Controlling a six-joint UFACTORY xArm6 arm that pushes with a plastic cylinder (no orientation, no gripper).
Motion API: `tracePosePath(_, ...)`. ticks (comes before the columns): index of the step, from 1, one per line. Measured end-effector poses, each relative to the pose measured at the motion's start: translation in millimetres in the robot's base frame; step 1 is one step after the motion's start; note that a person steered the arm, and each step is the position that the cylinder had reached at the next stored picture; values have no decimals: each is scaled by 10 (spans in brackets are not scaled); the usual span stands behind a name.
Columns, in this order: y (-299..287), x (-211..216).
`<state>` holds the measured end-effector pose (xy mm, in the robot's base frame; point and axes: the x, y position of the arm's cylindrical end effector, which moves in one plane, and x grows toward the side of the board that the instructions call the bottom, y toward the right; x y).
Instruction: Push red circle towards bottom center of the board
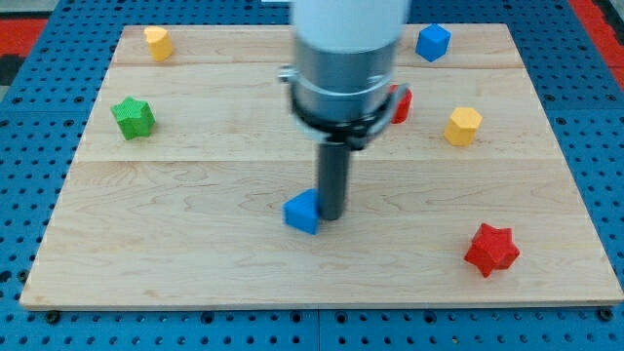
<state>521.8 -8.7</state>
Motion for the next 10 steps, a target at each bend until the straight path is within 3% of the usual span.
tracePosePath(1,-899,24)
tracePosePath(3,-1820,-63)
tracePosePath(4,-1881,-105)
tracePosePath(6,-791,-1033)
tracePosePath(8,688,-2203)
tracePosePath(9,1141,-2016)
tracePosePath(10,957,-1709)
